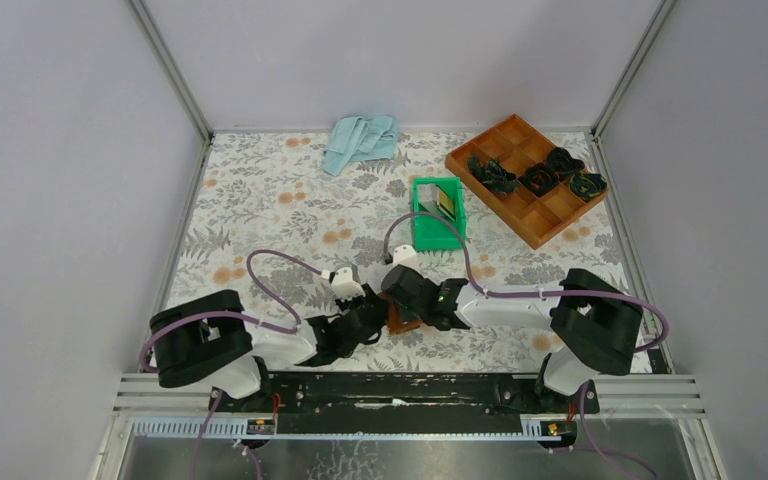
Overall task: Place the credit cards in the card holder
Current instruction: Close the card holder at the center of the board.
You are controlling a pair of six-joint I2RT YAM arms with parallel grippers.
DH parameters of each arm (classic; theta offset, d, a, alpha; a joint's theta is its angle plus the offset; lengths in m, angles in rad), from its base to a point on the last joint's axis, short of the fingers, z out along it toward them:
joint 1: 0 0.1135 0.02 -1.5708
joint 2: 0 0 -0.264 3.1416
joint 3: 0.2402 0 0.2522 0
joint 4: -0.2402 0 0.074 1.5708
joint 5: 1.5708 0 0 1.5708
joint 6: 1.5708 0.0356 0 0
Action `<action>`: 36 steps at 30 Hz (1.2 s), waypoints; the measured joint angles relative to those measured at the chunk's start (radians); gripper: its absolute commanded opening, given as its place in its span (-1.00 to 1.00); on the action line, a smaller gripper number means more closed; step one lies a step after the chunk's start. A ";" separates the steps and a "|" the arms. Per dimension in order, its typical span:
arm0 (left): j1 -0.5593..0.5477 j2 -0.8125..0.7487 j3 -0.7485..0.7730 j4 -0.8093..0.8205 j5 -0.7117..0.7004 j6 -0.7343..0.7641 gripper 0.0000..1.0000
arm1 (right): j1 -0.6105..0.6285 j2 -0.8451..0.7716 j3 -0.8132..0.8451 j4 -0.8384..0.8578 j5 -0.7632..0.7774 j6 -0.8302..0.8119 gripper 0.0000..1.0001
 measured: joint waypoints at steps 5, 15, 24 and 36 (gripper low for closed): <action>0.000 0.005 0.000 0.005 -0.003 0.000 -0.30 | -0.037 -0.016 -0.027 0.040 -0.046 0.024 -1.00; 0.000 0.029 0.026 -0.004 -0.012 0.000 -0.30 | -0.146 -0.042 -0.081 0.118 -0.193 0.064 -1.00; 0.000 0.047 0.068 -0.059 -0.020 -0.006 -0.31 | -0.247 -0.046 -0.139 0.227 -0.362 0.124 -1.00; 0.000 0.047 0.105 -0.141 -0.021 -0.026 -0.32 | -0.384 0.023 -0.193 0.421 -0.611 0.211 -1.00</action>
